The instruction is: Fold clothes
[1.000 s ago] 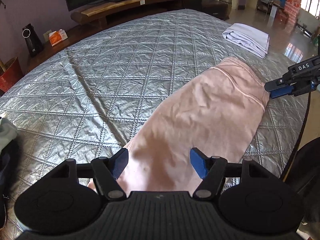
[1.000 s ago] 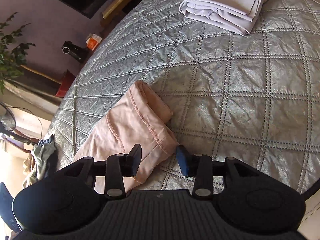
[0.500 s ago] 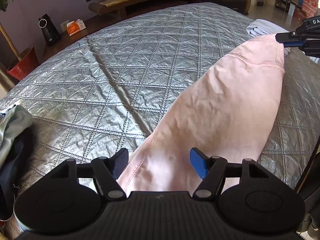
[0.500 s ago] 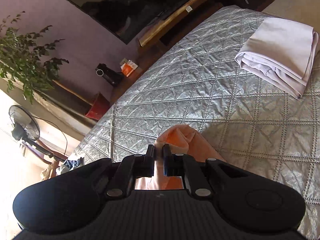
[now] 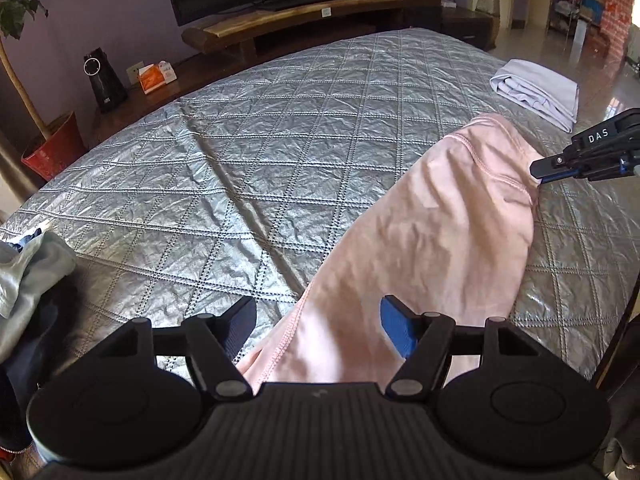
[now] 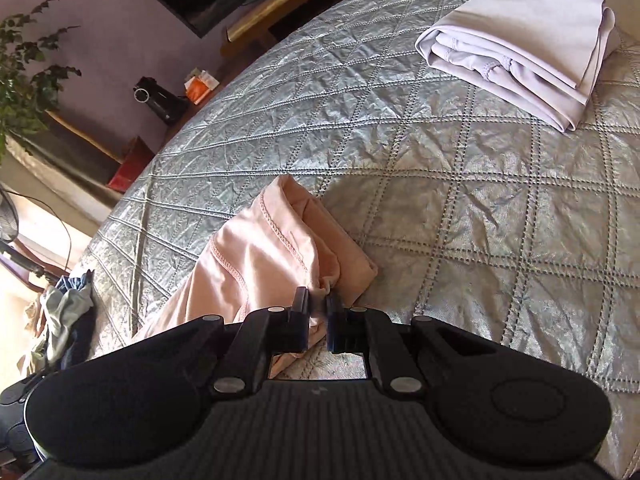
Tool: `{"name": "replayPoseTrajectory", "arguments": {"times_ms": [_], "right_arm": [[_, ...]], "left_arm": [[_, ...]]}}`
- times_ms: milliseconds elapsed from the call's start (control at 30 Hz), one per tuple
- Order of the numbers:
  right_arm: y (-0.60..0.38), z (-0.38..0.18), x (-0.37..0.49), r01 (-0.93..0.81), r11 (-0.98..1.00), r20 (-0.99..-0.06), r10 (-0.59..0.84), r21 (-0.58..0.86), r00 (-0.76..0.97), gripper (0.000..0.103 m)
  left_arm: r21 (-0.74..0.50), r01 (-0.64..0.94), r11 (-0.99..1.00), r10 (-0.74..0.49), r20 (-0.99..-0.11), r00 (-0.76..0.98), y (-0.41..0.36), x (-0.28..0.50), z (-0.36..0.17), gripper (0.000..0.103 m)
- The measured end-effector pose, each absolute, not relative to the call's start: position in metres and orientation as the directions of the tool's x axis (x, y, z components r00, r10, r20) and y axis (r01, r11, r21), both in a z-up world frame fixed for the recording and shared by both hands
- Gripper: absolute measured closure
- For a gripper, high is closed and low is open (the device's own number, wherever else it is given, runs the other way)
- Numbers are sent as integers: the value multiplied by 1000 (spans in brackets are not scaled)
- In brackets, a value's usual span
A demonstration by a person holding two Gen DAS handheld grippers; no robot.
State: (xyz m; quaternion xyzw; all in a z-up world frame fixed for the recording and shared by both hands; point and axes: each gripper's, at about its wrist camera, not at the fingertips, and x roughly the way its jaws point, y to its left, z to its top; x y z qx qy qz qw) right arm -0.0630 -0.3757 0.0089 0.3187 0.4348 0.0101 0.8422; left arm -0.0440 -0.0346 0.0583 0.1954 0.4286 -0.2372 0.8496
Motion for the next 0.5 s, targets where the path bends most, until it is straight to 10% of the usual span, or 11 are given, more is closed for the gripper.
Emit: {"name": "replayPoseTrajectory", "arguments": {"times_ms": [500], "right_arm": [[-328, 50, -55, 75, 984, -732, 67, 159, 678, 75]], "left_arm": [[171, 626, 761, -175, -875, 451, -47, -54, 32, 38]]}}
